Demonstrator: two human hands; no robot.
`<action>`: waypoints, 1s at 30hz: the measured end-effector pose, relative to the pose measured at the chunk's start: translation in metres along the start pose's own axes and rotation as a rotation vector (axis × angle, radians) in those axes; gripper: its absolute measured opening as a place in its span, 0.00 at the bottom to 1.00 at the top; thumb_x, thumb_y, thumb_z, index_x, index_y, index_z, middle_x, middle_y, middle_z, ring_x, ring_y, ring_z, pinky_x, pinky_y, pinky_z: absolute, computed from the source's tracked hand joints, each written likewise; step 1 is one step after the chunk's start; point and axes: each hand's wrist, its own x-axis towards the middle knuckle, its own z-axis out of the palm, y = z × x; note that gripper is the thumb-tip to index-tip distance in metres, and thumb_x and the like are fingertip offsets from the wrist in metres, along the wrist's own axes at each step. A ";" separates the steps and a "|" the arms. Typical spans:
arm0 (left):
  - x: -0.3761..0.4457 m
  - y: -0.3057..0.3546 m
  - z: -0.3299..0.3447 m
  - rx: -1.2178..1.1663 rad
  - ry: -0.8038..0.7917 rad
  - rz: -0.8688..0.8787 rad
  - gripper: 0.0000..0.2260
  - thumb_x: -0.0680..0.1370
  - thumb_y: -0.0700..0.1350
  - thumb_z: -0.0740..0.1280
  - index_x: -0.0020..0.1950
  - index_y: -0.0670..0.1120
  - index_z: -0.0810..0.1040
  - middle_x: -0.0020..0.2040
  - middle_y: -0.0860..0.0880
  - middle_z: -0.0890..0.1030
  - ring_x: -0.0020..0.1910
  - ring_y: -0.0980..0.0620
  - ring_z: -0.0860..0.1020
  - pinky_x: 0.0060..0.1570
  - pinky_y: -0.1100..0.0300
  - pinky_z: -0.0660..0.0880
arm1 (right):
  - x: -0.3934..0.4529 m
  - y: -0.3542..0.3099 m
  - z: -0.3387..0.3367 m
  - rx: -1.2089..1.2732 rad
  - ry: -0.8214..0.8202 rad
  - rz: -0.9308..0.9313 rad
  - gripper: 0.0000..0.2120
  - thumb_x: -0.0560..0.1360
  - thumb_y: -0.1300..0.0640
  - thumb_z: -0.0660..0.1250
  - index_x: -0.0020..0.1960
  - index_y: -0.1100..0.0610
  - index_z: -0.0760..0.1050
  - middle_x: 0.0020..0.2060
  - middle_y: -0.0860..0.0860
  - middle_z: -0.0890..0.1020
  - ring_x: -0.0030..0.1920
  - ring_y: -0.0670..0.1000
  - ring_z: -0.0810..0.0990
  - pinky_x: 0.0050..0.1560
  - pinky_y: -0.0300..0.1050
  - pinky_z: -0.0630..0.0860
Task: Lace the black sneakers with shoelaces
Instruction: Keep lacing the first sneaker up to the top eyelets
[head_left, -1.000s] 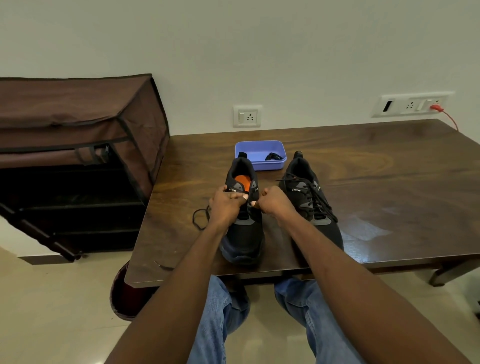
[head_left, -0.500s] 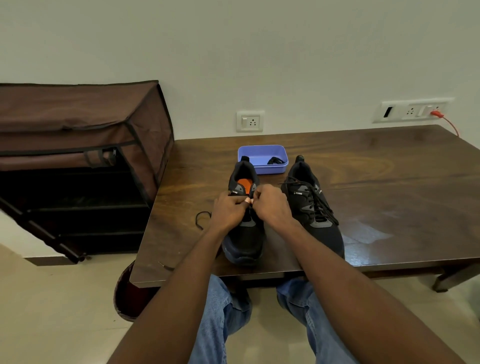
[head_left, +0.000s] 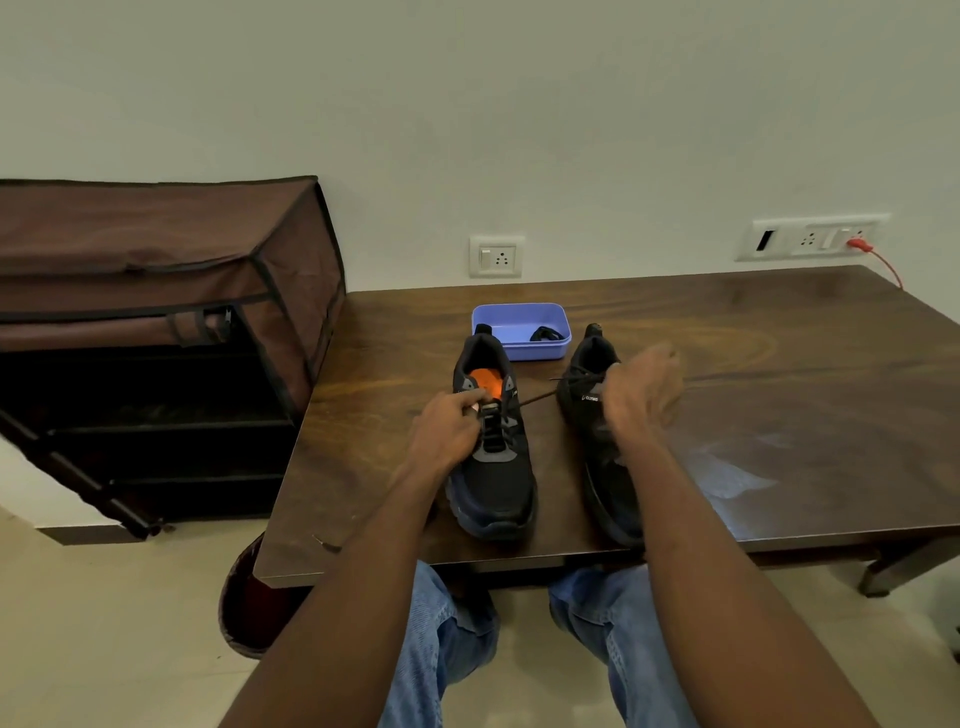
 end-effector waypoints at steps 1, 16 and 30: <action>0.001 0.000 0.000 -0.008 0.002 -0.002 0.19 0.81 0.42 0.57 0.68 0.58 0.76 0.66 0.47 0.78 0.50 0.49 0.80 0.49 0.53 0.78 | -0.002 0.001 0.000 -0.062 0.024 -0.027 0.19 0.77 0.60 0.68 0.65 0.64 0.69 0.61 0.60 0.76 0.57 0.60 0.77 0.56 0.52 0.76; 0.001 -0.001 -0.001 -0.039 -0.014 -0.005 0.15 0.83 0.45 0.58 0.65 0.56 0.80 0.57 0.44 0.81 0.38 0.52 0.77 0.35 0.60 0.70 | -0.012 -0.010 0.016 -0.285 -0.199 -0.363 0.07 0.79 0.58 0.63 0.50 0.58 0.80 0.47 0.56 0.83 0.51 0.57 0.80 0.60 0.54 0.73; -0.008 0.008 -0.008 0.028 -0.004 0.005 0.15 0.83 0.47 0.59 0.68 0.55 0.77 0.60 0.47 0.80 0.45 0.53 0.79 0.42 0.59 0.75 | -0.049 -0.020 0.042 -0.393 -0.551 -0.738 0.08 0.79 0.57 0.64 0.56 0.55 0.78 0.51 0.53 0.82 0.57 0.55 0.79 0.71 0.52 0.62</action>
